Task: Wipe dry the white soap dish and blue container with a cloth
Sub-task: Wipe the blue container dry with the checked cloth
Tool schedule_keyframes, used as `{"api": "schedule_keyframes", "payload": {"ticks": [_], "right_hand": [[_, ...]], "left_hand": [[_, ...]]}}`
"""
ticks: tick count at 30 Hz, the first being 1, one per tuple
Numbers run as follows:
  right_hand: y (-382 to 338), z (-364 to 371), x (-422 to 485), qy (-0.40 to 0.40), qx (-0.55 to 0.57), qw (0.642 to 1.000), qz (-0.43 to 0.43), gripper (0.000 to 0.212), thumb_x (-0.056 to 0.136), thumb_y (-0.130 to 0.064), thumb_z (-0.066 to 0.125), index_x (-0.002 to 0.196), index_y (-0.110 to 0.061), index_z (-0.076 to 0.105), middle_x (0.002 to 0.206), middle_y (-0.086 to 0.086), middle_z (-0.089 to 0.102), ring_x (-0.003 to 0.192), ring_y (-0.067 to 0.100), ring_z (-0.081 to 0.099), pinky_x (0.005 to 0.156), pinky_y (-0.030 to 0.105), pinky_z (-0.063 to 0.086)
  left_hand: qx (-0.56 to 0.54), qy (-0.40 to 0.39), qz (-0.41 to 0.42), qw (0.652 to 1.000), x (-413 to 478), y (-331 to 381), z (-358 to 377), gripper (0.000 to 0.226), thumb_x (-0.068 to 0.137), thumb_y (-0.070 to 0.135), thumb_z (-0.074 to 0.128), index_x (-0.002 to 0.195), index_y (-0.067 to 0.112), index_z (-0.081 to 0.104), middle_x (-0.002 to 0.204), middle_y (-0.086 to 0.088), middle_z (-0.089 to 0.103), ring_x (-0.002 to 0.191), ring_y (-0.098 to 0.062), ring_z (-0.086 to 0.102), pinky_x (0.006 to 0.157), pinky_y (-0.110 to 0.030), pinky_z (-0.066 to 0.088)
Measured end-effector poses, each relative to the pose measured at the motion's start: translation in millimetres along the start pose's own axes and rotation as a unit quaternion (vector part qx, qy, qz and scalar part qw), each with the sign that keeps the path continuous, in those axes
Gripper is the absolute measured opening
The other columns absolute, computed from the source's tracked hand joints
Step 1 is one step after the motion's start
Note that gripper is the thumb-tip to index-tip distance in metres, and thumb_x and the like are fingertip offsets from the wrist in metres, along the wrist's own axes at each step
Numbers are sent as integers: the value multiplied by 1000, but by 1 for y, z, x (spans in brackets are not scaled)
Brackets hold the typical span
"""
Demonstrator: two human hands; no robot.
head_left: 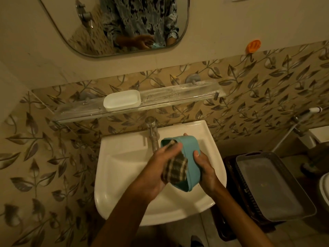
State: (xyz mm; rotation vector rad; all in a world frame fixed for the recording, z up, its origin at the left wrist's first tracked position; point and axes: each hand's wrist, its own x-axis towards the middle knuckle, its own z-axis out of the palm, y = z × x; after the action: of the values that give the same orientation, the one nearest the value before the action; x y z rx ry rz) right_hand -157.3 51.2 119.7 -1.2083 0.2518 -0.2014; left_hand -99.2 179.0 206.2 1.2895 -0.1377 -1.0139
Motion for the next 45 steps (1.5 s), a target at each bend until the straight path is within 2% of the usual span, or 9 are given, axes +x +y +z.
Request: {"api": "schedule_keyframes", "payload": {"ticks": [9,14,16,19,24,28,32,41,45], "right_hand": [[-8,-13,10,-11,19,998,58,48,83,-44,52,127,-25,55,102,1,72,91,16,68,77,29,56],[-2,-15,7,16,68,986,154,45,79,-50,53,107,-17,65,85,5,74,79,18,70,71,31,57],[-1,-16,9,18,75,984,162,48,77,-51,49,106,-17,66,84,5,74,79,19,69,72,33,56],[0,-19,10,20,72,986,149,49,78,-51,51,109,-16,65,88,7,73,82,20,68,73,34,56],[4,-19,5,19,62,991,118,55,73,-54,57,111,-15,63,90,8,72,80,19,69,69,29,57],[7,-19,6,34,59,994,81,91,48,-73,74,118,-15,62,101,12,71,90,23,68,74,31,57],[12,-22,6,46,53,996,54,94,51,-76,71,121,-15,59,104,12,71,93,25,68,76,34,57],[19,-23,2,34,-13,999,32,93,60,-77,66,129,-16,51,108,5,71,99,21,67,81,31,55],[25,-19,-1,20,-6,999,46,85,63,-75,65,124,-18,55,111,11,69,101,28,65,84,37,55]], "left_hand": [[541,-57,63,836,9,-55,-19,67,77,13,70,133,33,40,131,8,39,121,-12,46,102,-31,45],[819,-49,195,537,5,-36,-19,59,85,2,59,136,25,43,137,0,47,122,-24,35,93,-34,35],[845,-58,215,487,5,-37,-18,57,87,1,57,138,20,40,139,-4,46,123,-27,33,91,-36,33],[812,-59,182,551,4,-42,-16,63,80,-1,62,136,21,43,135,-3,46,121,-25,35,94,-36,38],[545,-99,55,831,5,-41,-12,61,74,-3,62,128,23,48,121,5,47,114,-14,51,96,-26,48],[362,-82,-22,928,3,-30,-10,57,77,-5,65,116,34,49,103,22,53,95,4,55,79,-11,49],[177,-40,-90,979,8,-31,-18,61,70,-7,70,117,26,48,116,-1,58,109,-18,55,96,-35,48],[-179,-38,-62,981,23,-18,-21,36,64,-5,58,95,4,74,97,-18,70,82,-25,69,59,-27,55],[-70,17,-61,996,22,-35,-21,62,63,-1,66,123,11,54,116,-15,63,104,-30,61,75,-36,54]]}}
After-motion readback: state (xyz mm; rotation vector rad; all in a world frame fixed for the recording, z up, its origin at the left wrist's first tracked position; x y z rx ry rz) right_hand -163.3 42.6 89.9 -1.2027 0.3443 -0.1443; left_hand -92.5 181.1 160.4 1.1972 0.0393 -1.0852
